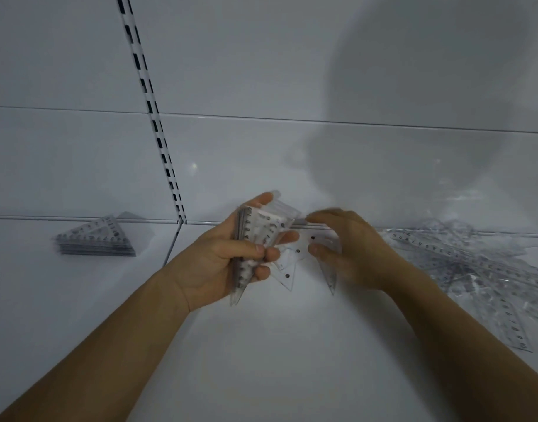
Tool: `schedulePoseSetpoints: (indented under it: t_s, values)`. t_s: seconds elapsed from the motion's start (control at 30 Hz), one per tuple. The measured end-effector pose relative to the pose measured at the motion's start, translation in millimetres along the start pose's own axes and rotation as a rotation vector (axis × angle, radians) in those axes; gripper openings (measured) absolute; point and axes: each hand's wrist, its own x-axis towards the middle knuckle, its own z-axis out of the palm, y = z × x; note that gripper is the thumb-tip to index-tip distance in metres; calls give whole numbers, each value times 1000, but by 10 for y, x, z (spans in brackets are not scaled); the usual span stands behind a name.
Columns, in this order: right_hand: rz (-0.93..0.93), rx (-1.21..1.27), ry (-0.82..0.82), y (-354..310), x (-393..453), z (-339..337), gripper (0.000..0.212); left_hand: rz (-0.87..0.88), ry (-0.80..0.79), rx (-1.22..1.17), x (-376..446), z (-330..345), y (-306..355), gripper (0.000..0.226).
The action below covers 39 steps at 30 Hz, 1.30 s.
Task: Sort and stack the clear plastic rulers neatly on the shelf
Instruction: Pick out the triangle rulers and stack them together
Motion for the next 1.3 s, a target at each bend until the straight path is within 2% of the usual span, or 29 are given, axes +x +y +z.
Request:
schedulePoseSetpoints:
  t_s: [0.07, 0.1, 0.27, 0.4, 0.6, 0.87, 1.0, 1.1, 1.17, 1.23, 1.3]
  values:
    - [35, -95, -163, 6, -16, 33, 61, 21, 28, -13, -1, -12, 5, 78]
    - [47, -112, -185, -5, -16, 49, 62, 26, 42, -34, 1, -19, 19, 74]
    - [92, -60, -123, -29, 57, 54, 49, 38, 84, -140, -6, -79, 118, 47]
    - [99, -18, -102, 14, 42, 39, 53, 40, 123, -165, -1, -65, 91, 31]
    - [273, -178, -161, 195, 43, -162, 77, 33, 203, -130, 24, -19, 35, 37]
    - [274, -205, -48, 205, 151, -29, 56, 23, 152, -58, 32, 4, -11, 39]
    - [262, 66, 40, 230, 106, -9, 42, 4, 103, -56, 16, 31, -44, 47]
    - [308, 269, 232, 186, 68, -134, 6, 4, 130, -69, 11, 41, -25, 39]
    - [331, 513, 324, 131, 47, -254, 7, 12, 158, -71, 5, 32, 7, 37]
    - [339, 732, 335, 31, 9, -377, 16, 17, 179, -79, 0, 26, 25, 38]
    - [333, 827, 317, -57, -21, -433, 20, 7, 180, -103, -1, 21, 29, 38]
